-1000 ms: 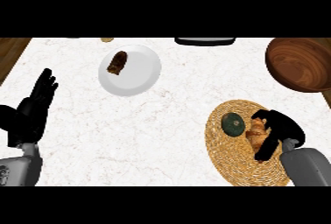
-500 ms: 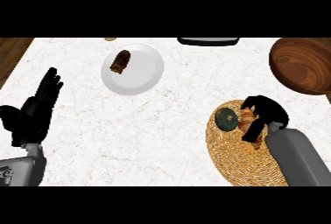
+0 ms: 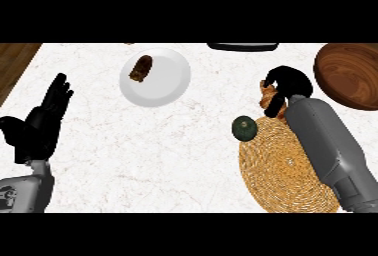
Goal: Pick the croissant from the placemat and place it in the bowl
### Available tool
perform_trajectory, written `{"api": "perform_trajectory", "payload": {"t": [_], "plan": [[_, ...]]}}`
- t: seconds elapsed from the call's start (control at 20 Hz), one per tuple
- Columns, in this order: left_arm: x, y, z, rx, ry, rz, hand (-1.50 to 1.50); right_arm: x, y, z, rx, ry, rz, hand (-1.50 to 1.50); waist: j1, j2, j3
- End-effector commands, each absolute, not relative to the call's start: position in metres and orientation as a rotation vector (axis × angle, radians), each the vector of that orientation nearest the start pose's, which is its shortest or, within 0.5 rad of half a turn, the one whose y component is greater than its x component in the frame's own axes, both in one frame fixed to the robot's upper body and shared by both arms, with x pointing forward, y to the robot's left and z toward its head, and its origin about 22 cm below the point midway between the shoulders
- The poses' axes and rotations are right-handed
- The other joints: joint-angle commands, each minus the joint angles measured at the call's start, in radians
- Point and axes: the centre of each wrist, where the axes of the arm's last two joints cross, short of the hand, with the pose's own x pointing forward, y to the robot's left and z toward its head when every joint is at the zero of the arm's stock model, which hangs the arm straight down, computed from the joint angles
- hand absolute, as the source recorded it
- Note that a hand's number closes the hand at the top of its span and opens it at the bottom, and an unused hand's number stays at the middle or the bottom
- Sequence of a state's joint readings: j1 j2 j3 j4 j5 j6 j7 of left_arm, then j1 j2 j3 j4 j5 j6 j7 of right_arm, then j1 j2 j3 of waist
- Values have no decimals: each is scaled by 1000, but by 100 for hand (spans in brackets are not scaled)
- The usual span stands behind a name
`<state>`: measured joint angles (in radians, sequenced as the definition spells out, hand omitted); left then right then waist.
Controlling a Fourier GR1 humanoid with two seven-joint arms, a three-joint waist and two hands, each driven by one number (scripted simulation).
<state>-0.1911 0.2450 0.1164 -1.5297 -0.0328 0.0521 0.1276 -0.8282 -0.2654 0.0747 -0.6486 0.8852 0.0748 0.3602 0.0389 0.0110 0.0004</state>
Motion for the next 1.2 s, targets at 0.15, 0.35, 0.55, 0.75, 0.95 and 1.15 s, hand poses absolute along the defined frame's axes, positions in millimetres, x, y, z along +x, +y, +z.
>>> {"api": "perform_trajectory", "payload": {"t": [0.15,0.35,0.55,0.75,0.95,1.15], "plan": [[274,312,61,324,-1563,-80,0,439,-195,125,-1198,-1108,872,150,-31,-18,-1],[277,301,55,337,-1558,-59,0,439,-216,170,-1372,-1268,670,150,-51,-18,-1],[268,321,60,332,-1561,-68,0,433,-228,211,-1355,-1326,511,150,-44,-18,-1],[284,286,55,311,-1570,-57,0,435,-255,223,-1382,-1278,444,150,-37,-10,0],[275,300,51,320,-1551,-73,0,422,-280,201,-1348,-1293,421,150,-38,-12,0],[274,309,62,295,-1565,-91,0,428,-339,205,-1307,-1324,347,150,-22,-6,0]]}}
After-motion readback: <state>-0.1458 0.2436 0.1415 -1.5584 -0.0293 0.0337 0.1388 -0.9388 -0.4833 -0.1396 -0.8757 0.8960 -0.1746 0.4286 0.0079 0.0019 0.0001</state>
